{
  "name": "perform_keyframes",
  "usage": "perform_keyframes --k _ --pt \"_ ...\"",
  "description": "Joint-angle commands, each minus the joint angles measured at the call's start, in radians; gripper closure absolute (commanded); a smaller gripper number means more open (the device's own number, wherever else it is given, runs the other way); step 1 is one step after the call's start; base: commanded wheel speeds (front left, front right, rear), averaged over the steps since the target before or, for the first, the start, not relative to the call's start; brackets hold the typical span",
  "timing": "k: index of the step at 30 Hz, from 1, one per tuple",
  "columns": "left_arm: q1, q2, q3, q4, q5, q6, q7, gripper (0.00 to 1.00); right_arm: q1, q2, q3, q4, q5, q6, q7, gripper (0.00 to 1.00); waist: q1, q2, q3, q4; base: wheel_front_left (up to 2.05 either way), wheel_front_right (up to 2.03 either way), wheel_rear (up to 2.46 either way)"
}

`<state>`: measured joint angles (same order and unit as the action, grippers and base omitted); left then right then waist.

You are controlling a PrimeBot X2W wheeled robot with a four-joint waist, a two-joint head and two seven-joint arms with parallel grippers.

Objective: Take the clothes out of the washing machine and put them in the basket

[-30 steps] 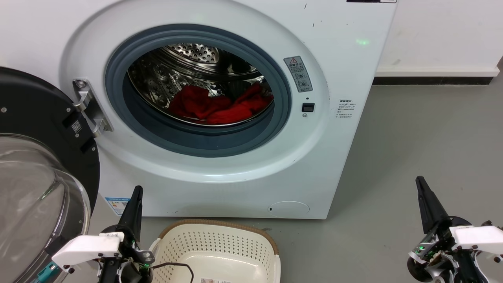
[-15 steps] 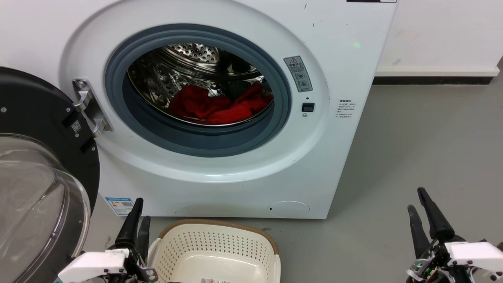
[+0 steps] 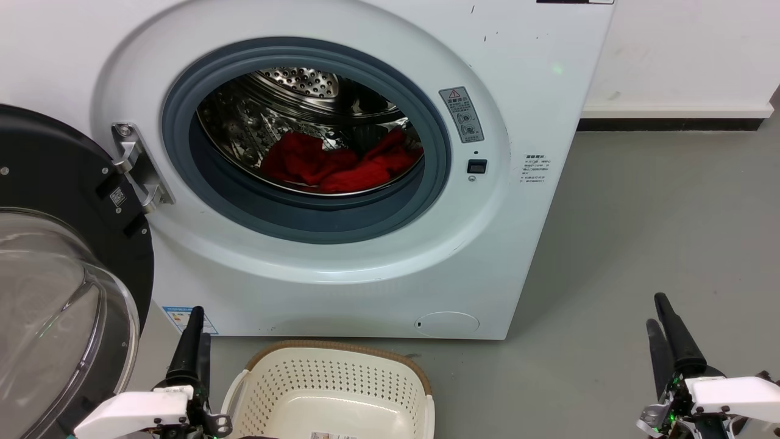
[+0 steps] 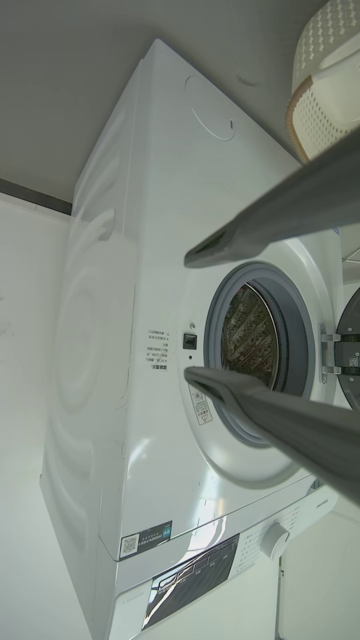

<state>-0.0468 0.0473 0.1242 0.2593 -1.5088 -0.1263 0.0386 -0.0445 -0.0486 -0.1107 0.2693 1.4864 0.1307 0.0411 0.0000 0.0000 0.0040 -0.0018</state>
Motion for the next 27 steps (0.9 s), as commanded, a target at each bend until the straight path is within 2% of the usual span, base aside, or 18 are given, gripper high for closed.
perform_keyframes --k 1,9,19,20,27 --pt "-0.009 0.002 0.012 -0.021 0.028 -0.002 -0.010 0.00 -0.011 -0.003 -0.009 -0.021 -0.044 0.000 -0.011 0.00 0.0000 0.0000 0.000 0.000 0.00 0.00 0.00" --pt "-0.017 0.002 0.063 -0.061 0.148 0.015 -0.044 0.00 -0.015 -0.003 -0.036 -0.077 -0.308 0.000 -0.045 0.00 0.0000 0.0000 0.003 0.000 0.00 0.00 0.00" --pt "-0.016 0.002 0.066 -0.194 0.347 0.102 -0.083 0.00 -0.015 -0.003 -0.017 -0.211 -0.661 0.000 -0.084 0.00 0.0000 0.0000 0.009 0.001 0.00 0.00 0.00" --pt "-0.006 0.002 0.061 -0.222 0.364 0.114 -0.093 0.00 -0.010 -0.003 -0.002 -0.244 -0.746 0.000 -0.095 0.00 0.0000 0.0000 0.010 0.001 0.00 0.00 0.00" --pt "0.012 0.003 0.062 -0.276 0.458 0.095 -0.117 0.00 0.004 -0.003 0.020 -0.298 -0.897 0.000 -0.119 0.00 0.0000 0.0000 0.011 0.000 0.00 0.00 0.00"
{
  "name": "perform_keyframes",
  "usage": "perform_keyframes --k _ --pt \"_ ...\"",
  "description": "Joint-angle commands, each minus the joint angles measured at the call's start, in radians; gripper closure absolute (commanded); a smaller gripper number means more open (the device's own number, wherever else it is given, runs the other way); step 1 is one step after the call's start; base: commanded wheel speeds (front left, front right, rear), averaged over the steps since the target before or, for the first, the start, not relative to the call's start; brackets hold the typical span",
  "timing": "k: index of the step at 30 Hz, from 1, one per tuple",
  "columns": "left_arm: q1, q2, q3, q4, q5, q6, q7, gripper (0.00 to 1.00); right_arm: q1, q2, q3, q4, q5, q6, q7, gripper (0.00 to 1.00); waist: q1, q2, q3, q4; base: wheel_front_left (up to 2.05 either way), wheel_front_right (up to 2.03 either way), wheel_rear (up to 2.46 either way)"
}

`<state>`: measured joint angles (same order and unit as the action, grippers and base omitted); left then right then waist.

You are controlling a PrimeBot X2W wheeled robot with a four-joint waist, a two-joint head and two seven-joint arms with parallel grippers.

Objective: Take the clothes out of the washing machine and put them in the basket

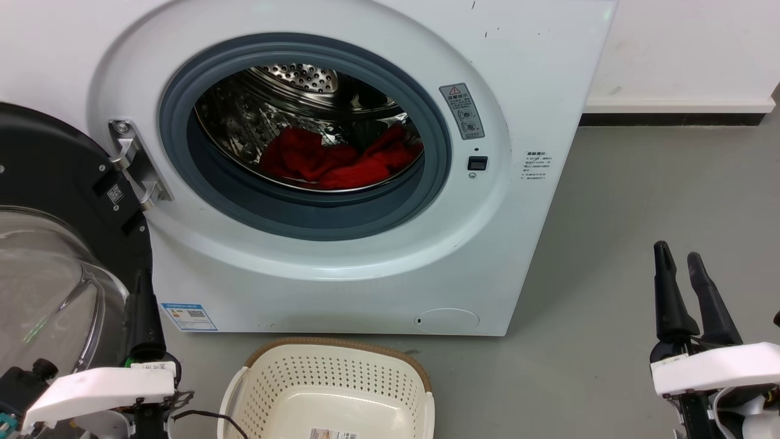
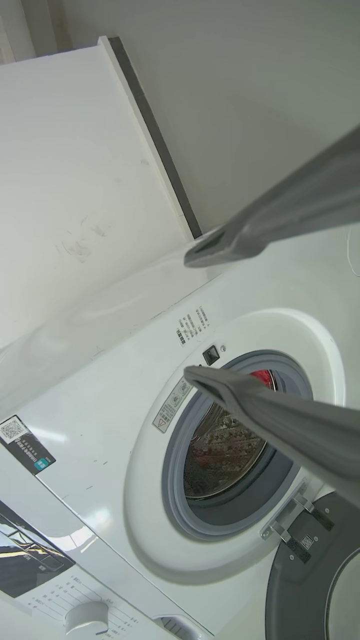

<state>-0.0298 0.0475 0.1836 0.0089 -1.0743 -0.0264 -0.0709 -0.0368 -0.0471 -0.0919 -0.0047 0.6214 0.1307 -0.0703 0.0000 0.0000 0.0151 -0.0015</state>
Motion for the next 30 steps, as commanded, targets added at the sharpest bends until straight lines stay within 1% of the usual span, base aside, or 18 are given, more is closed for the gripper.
perform_keyframes --k 1,5,16,20,21,25,30 --pt "-0.004 0.002 0.002 -0.035 0.044 -0.005 -0.011 0.00 -0.002 -0.005 0.002 -0.029 -0.049 0.000 -0.011 0.00 0.0000 0.0000 0.000 0.000 0.00 0.00 0.00" --pt "0.003 0.003 -0.014 -0.079 0.149 0.012 -0.024 0.00 0.003 -0.005 0.014 -0.049 -0.125 0.000 -0.024 0.00 0.0000 0.0000 0.001 -0.001 0.00 0.00 0.00" --pt "0.021 0.003 -0.121 -0.169 0.405 0.092 -0.057 0.00 0.018 -0.005 0.044 -0.091 -0.307 0.000 -0.057 0.00 0.0000 0.0000 0.006 -0.001 0.00 0.00 0.00" --pt "0.030 0.003 -0.161 -0.179 0.481 0.104 -0.068 0.00 0.025 -0.005 0.052 -0.102 -0.366 0.000 -0.068 0.00 0.0000 0.0000 0.006 0.000 0.00 0.00 0.00" --pt "0.030 0.003 -0.161 -0.179 0.481 0.104 -0.068 0.00 0.025 -0.005 0.052 -0.102 -0.366 0.000 -0.068 0.00 0.0000 0.0000 0.006 0.000 0.00 0.00 0.00" --pt "0.033 0.003 -0.194 -0.175 0.559 0.107 -0.078 0.00 0.032 -0.005 0.052 -0.106 -0.415 0.000 -0.079 0.00 0.0000 0.0000 0.007 0.001 0.00 0.00 0.00" --pt "0.036 0.005 -0.225 -0.176 0.651 0.142 -0.092 0.00 0.041 -0.005 0.059 -0.112 -0.479 0.000 -0.092 0.00 0.0000 0.0000 0.008 0.002 0.00 0.00 0.00"
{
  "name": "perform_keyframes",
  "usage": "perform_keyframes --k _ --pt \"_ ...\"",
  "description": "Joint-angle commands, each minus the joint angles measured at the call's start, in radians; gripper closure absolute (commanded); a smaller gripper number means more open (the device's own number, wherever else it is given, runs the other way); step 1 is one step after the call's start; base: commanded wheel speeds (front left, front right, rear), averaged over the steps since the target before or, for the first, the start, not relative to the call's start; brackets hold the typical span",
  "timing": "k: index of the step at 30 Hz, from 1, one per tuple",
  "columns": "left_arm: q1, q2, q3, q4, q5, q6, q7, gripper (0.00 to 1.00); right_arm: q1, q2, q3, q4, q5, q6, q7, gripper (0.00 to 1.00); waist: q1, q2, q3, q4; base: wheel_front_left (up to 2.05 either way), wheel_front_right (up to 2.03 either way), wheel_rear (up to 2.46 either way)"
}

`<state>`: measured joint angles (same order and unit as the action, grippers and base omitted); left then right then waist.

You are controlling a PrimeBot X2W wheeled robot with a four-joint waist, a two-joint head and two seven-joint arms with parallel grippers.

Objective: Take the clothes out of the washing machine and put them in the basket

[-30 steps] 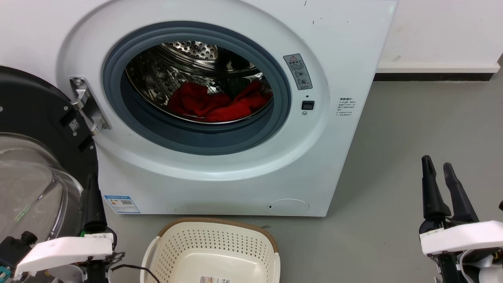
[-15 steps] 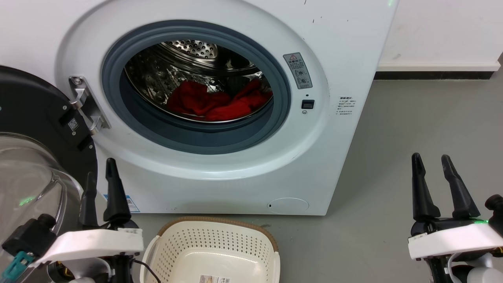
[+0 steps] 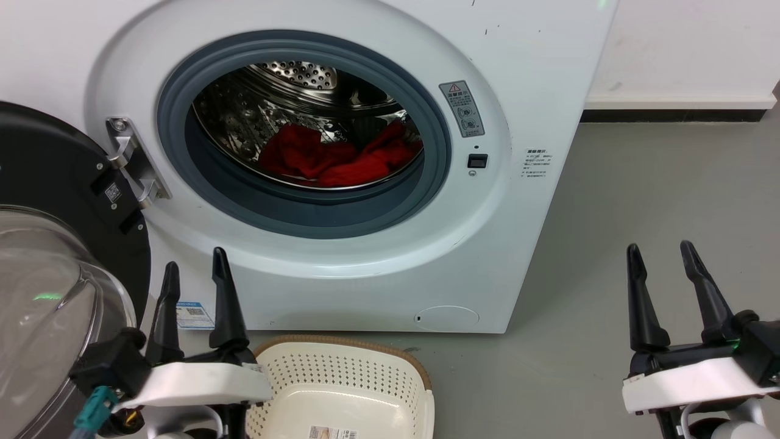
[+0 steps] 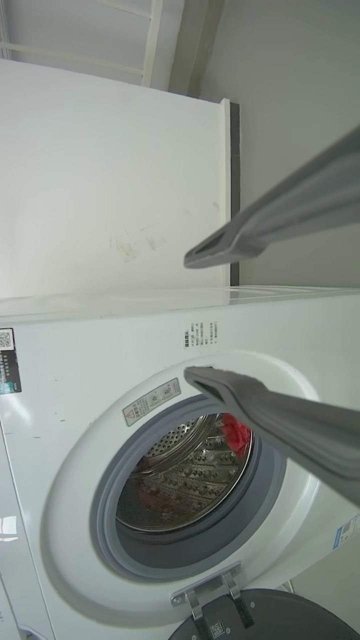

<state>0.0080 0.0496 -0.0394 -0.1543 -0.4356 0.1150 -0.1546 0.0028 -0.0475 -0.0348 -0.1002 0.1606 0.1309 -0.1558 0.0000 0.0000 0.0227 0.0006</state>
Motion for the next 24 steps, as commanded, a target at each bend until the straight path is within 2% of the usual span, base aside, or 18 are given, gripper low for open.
perform_keyframes --k 1,7,11,14,19,24 --pt "-0.001 0.006 -0.010 -0.011 0.029 0.008 -0.011 0.00 0.003 -0.005 0.004 -0.017 -0.030 0.000 -0.008 0.00 0.0000 0.0000 0.000 0.000 0.00 0.00 0.00" --pt "0.013 0.021 -0.057 0.002 0.087 0.047 -0.025 0.00 0.013 -0.005 0.010 -0.010 -0.088 0.000 -0.023 0.00 0.0000 0.0000 0.000 -0.001 0.00 0.00 0.00" --pt "0.017 0.031 -0.086 0.015 0.119 0.049 -0.035 0.00 0.021 -0.005 0.015 -0.007 -0.131 0.000 -0.033 0.00 0.0000 0.0000 0.000 -0.002 0.00 0.00 0.00" --pt "0.024 0.031 -0.097 0.032 0.128 0.040 -0.041 0.00 0.027 -0.005 0.018 -0.003 -0.160 0.000 -0.040 0.00 0.0000 0.0000 0.000 -0.003 0.00 0.00 0.00" --pt "0.029 0.027 -0.101 0.032 0.159 -0.005 -0.053 0.00 0.036 -0.005 0.021 0.007 -0.206 0.000 -0.051 0.00 0.0000 0.0000 -0.001 -0.005 0.00 0.00 0.00" --pt "0.041 0.023 -0.107 0.055 0.223 -0.005 -0.063 0.00 0.040 -0.005 0.021 0.012 -0.245 0.000 -0.061 0.00 0.0000 0.0000 -0.002 -0.006 0.00 0.00 0.00"
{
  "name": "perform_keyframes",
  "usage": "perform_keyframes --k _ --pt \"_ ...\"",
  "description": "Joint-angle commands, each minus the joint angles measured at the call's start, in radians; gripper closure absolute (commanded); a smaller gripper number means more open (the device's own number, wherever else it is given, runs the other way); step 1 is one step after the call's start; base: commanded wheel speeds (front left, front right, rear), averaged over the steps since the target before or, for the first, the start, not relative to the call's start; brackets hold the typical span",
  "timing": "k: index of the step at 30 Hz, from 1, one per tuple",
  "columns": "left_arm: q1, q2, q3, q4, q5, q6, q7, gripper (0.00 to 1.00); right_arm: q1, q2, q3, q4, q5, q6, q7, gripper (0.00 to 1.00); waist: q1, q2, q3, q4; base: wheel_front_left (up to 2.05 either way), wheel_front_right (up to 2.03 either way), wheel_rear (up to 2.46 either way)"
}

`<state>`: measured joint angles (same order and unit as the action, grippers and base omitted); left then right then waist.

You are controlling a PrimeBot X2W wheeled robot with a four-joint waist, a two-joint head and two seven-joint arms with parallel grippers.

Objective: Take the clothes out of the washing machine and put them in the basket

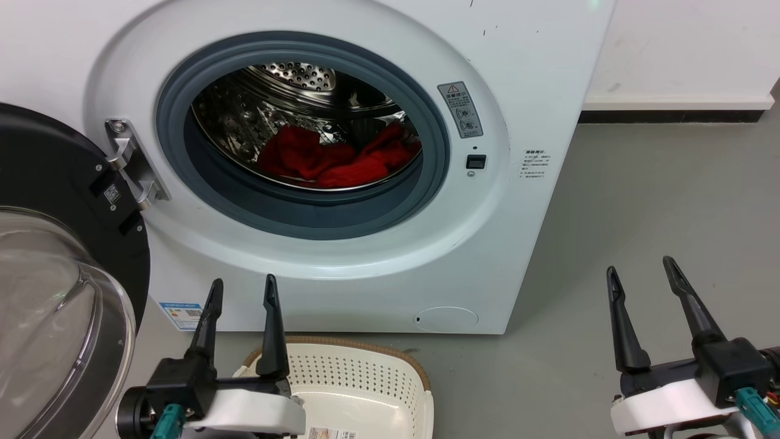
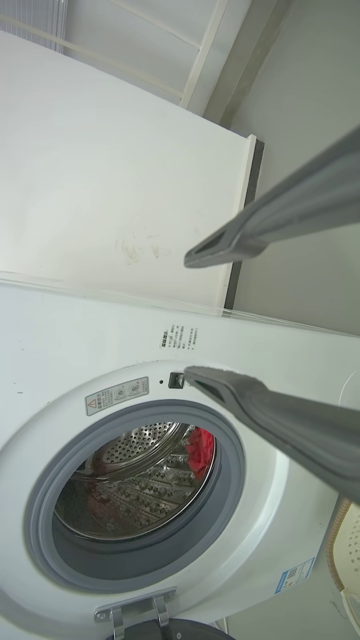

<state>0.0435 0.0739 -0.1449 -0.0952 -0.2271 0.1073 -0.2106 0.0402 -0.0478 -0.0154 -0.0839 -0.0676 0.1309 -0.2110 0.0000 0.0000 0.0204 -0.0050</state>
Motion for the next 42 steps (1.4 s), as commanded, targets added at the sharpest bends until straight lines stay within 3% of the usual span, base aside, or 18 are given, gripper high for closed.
perform_keyframes --k 1,14,27,42 --pt "0.007 0.000 -0.005 0.003 0.028 0.004 -0.008 0.00 0.005 -0.004 0.001 -0.002 -0.021 0.000 -0.008 0.00 0.0000 0.0000 0.000 0.000 0.00 0.00 0.00" --pt "0.022 -0.002 -0.024 0.072 0.113 0.000 -0.034 0.00 0.026 -0.003 -0.004 0.059 0.039 0.000 -0.034 0.00 0.0000 0.0000 0.000 0.000 0.00 0.00 0.00" --pt "0.033 -0.017 -0.004 0.107 0.187 -0.041 -0.057 0.00 0.030 -0.003 0.000 0.105 -0.088 0.000 -0.057 0.00 0.0000 0.0000 0.003 0.000 0.00 0.00 0.00" --pt "0.022 -0.024 0.008 0.113 0.181 -0.062 -0.055 0.00 0.017 -0.003 -0.004 0.104 -0.081 0.000 -0.054 0.00 0.0000 0.0000 0.009 0.002 0.00 0.00 0.00"
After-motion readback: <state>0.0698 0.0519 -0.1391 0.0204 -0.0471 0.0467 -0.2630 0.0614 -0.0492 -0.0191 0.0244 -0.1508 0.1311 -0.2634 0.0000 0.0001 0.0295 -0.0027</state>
